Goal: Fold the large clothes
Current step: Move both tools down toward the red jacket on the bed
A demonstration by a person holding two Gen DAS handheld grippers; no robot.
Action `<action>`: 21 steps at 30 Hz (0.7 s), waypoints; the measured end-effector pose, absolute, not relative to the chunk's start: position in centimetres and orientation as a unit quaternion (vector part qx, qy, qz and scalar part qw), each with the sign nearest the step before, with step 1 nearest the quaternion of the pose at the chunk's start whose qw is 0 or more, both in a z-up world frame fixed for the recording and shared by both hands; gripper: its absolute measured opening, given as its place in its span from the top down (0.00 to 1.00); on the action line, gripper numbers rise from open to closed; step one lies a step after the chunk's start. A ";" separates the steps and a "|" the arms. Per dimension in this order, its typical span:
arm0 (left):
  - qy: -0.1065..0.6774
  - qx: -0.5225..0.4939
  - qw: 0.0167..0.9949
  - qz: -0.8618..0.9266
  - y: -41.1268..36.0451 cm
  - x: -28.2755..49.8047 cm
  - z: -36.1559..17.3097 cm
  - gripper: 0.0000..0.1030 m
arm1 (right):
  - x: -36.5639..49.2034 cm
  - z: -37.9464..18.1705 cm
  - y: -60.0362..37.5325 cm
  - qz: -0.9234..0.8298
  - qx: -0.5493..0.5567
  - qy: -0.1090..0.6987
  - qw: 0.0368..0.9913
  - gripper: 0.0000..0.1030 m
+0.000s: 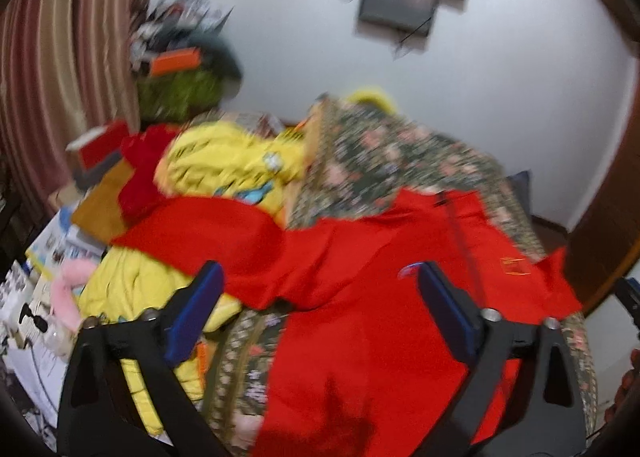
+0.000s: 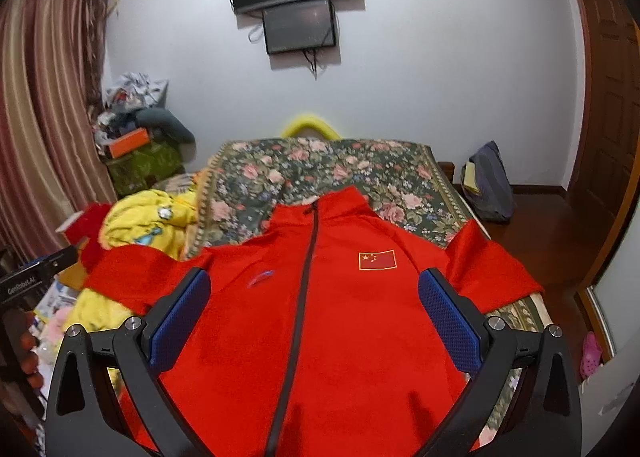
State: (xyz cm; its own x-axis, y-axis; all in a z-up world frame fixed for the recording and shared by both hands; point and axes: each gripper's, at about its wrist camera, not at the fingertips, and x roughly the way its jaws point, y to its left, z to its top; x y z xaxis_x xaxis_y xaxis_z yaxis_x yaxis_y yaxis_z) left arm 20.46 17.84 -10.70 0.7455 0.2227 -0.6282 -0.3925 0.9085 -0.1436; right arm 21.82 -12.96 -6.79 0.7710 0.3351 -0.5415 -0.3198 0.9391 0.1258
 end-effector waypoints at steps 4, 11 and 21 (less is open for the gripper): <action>0.369 -0.161 0.904 0.144 22.6 23.6 -14.0 0.16 | 24.6 -8.0 -12.0 0.174 0.005 0.320 0.931 0.00; 0.434 -0.224 0.867 0.100 29.8 25.9 -19.7 0.16 | 29.6 -11.5 -10.3 0.196 -0.012 0.402 0.894 0.00; 0.465 -0.303 0.824 0.117 37.2 25.6 -24.4 0.16 | 33.1 -16.6 -8.7 0.190 -0.030 0.479 0.856 0.00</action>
State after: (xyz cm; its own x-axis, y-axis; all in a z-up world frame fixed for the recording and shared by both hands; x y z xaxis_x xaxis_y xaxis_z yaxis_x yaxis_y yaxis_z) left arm 25.56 37.21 -24.39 0.5407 -0.0896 -0.8364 -0.4740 0.7890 -0.3909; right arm 33.13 -8.70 -16.58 0.4683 0.2962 -0.8324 -0.3535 0.9262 0.1307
